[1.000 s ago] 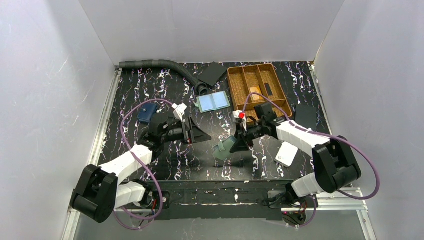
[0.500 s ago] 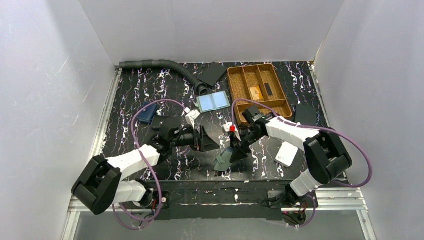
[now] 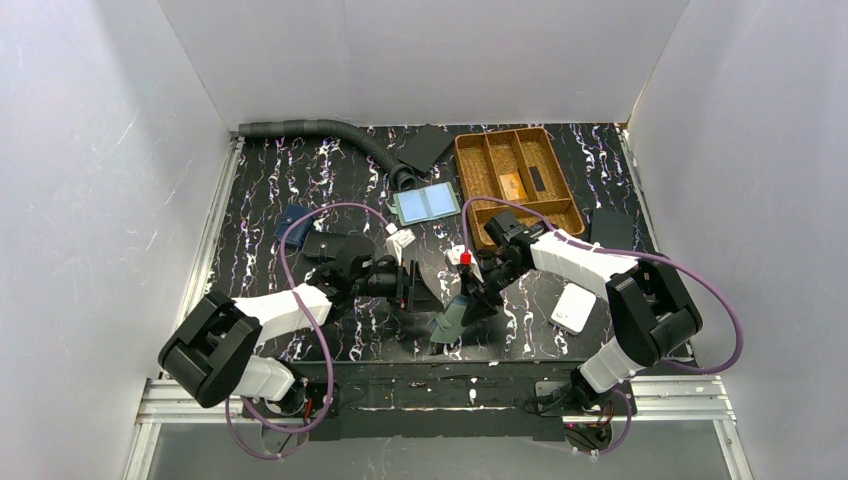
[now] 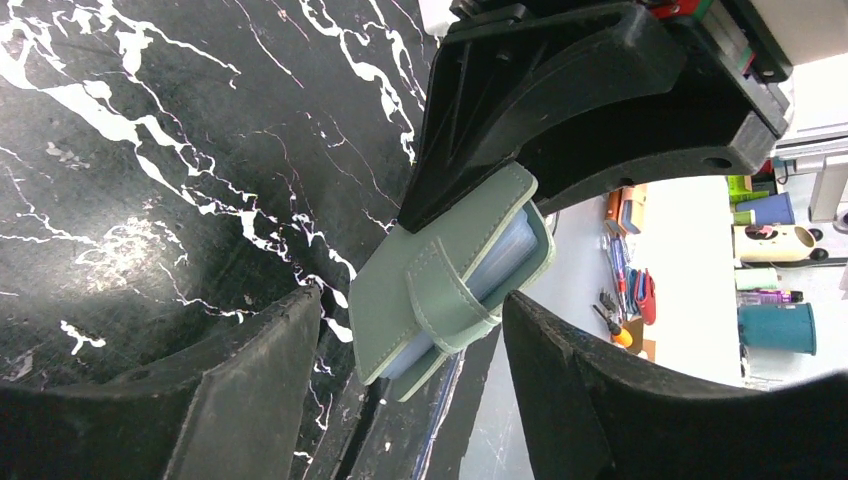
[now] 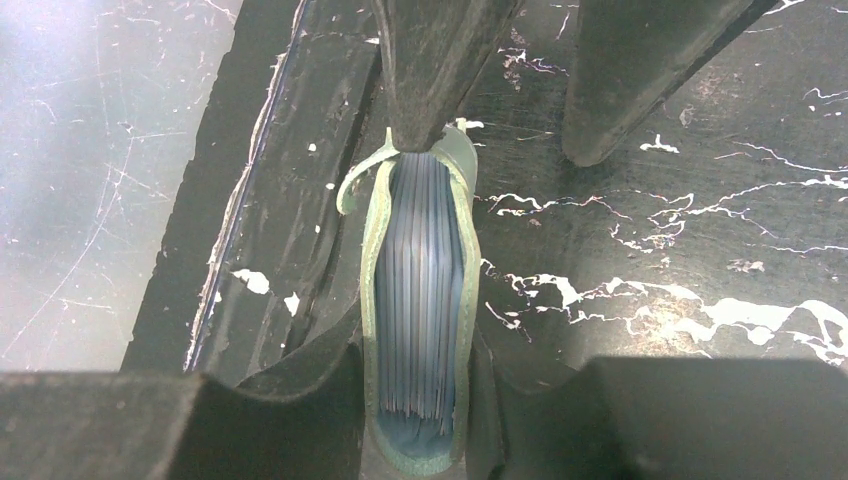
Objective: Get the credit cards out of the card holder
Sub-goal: Open the card holder at the center of the board.
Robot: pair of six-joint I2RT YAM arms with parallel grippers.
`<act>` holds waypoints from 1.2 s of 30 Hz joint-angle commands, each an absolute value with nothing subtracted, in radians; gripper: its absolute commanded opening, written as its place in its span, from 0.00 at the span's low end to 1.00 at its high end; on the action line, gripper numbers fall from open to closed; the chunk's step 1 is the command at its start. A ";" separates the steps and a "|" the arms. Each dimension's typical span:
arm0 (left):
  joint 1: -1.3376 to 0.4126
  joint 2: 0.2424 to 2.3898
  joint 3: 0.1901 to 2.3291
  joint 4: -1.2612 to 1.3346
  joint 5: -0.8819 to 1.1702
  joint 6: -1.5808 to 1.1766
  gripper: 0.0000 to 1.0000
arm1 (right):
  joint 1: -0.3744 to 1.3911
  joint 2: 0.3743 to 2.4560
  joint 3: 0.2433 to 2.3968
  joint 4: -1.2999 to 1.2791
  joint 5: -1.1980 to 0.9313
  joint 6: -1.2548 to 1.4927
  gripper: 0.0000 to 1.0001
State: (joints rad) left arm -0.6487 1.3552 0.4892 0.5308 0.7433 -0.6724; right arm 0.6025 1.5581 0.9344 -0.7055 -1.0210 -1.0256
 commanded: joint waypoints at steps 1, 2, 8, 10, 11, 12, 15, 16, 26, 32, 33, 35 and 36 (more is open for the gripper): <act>-0.662 1.374 0.532 0.547 0.767 -0.658 0.64 | 0.606 1.558 0.968 -0.724 -1.084 -1.048 0.10; -0.664 1.381 0.536 0.549 0.768 -0.658 0.64 | 0.606 1.557 0.969 -0.724 -1.084 -1.048 0.10; -0.669 1.426 0.560 0.554 0.797 -0.664 0.55 | 0.607 1.552 0.964 -0.723 -1.088 -1.047 0.10; -0.669 1.432 0.560 0.554 0.814 -0.663 0.53 | 0.607 1.552 0.964 -0.723 -1.089 -1.046 0.10; -0.670 1.433 0.558 0.555 0.818 -0.661 0.53 | 0.607 1.554 0.963 -0.723 -1.091 -1.045 0.10; -0.670 1.432 0.555 0.555 0.823 -0.658 0.52 | 0.607 1.554 0.964 -0.723 -1.093 -1.045 0.10; -0.670 1.431 0.548 0.555 0.836 -0.647 0.49 | 0.607 1.557 0.968 -0.725 -1.099 -1.043 0.10; -0.670 1.435 0.547 0.555 0.845 -0.645 0.47 | 0.607 1.559 0.969 -0.727 -1.101 -1.043 0.10; -0.678 1.482 0.563 0.555 0.904 -0.632 0.39 | 0.606 1.573 0.973 -0.730 -1.101 -1.037 0.10; -0.678 1.485 0.567 0.557 0.936 -0.623 0.48 | 0.607 1.587 0.978 -0.729 -1.101 -1.029 0.10; -0.679 1.485 0.570 0.557 0.944 -0.622 0.48 | 0.607 1.589 0.977 -0.730 -1.102 -1.029 0.10; -0.679 1.489 0.573 0.557 0.954 -0.624 0.47 | 0.607 1.591 0.979 -0.731 -1.105 -1.029 0.10; -0.678 1.492 0.575 0.557 0.959 -0.625 0.46 | 0.607 1.591 0.981 -0.731 -1.106 -1.029 0.10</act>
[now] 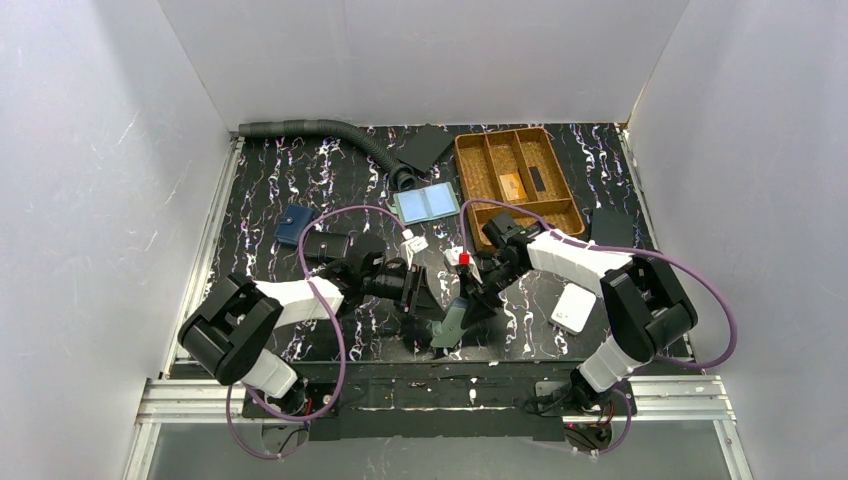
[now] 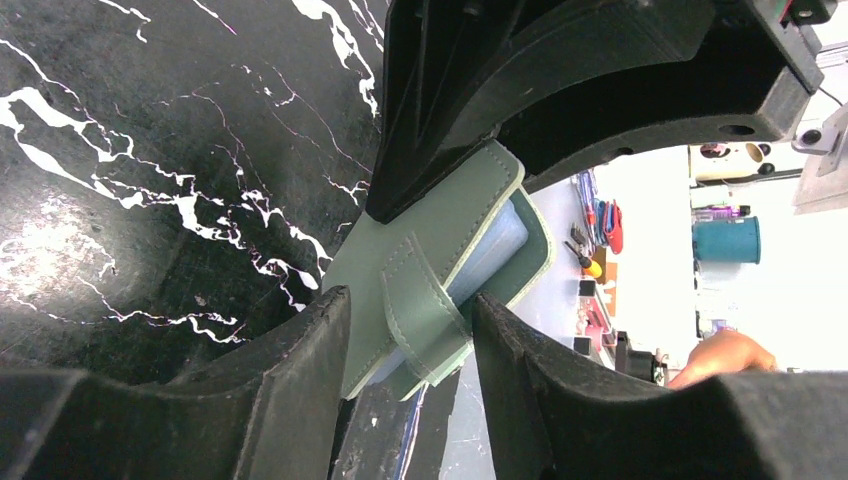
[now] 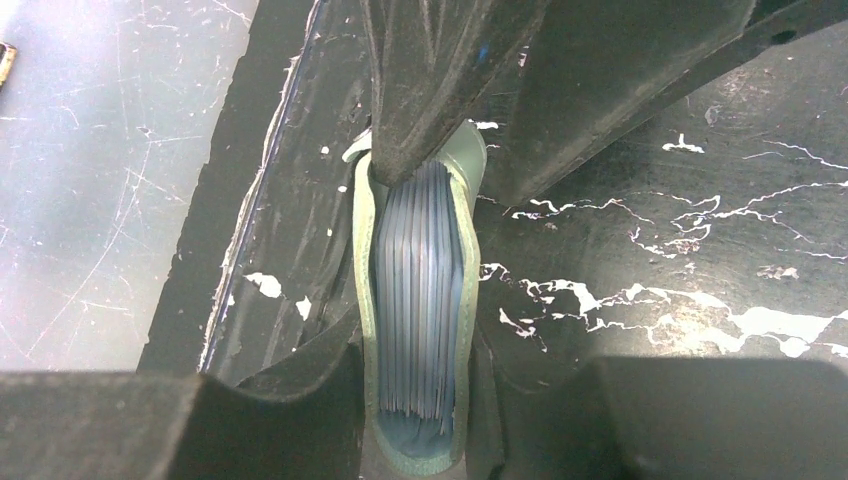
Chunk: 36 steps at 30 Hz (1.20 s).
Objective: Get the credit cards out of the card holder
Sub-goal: Open the card holder at the center of the board.
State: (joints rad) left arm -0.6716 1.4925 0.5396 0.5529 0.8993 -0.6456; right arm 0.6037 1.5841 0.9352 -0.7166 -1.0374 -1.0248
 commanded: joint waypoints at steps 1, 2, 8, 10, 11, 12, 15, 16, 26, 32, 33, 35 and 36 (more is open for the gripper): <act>-0.679 1.497 0.576 0.557 0.963 -0.625 0.45 | 0.607 1.592 0.982 -0.732 -1.106 -1.028 0.10; -0.680 1.501 0.579 0.557 0.967 -0.627 0.43 | 0.607 1.591 0.982 -0.732 -1.107 -1.028 0.10; -0.689 1.546 0.602 0.565 1.018 -0.634 0.15 | 0.607 1.594 0.982 -0.729 -1.114 -1.018 0.10; -0.689 1.554 0.606 0.570 1.025 -0.642 0.00 | 0.606 1.593 0.980 -0.725 -1.115 -1.012 0.12; -0.689 1.553 0.605 0.572 1.021 -0.644 0.00 | 0.606 1.592 0.977 -0.719 -1.114 -1.005 0.13; -0.689 1.548 0.601 0.573 1.010 -0.647 0.00 | 0.606 1.591 0.975 -0.711 -1.112 -0.994 0.15; -0.681 1.540 0.589 0.574 0.974 -0.668 0.00 | 0.606 1.581 0.962 -0.659 -1.089 -0.938 0.24; -0.679 1.537 0.584 0.575 0.961 -0.677 0.00 | 0.606 1.576 0.956 -0.631 -1.073 -0.901 0.28; -0.584 1.432 0.471 0.601 0.777 -0.821 0.00 | 0.564 1.533 1.017 -0.525 -0.868 -0.633 0.92; -0.561 1.344 0.416 0.600 0.664 -0.952 0.00 | 0.517 1.449 0.992 -0.479 -0.868 -0.574 0.94; -0.562 1.338 0.402 0.596 0.630 -0.979 0.00 | 0.517 1.399 0.944 -0.415 -0.860 -0.518 0.89; -0.562 1.305 0.382 0.583 0.576 -1.006 0.00 | 0.517 1.367 0.918 -0.360 -0.837 -0.463 0.79; -0.561 1.296 0.373 0.559 0.544 -1.001 0.00 | 0.517 1.364 0.907 -0.330 -0.838 -0.438 0.74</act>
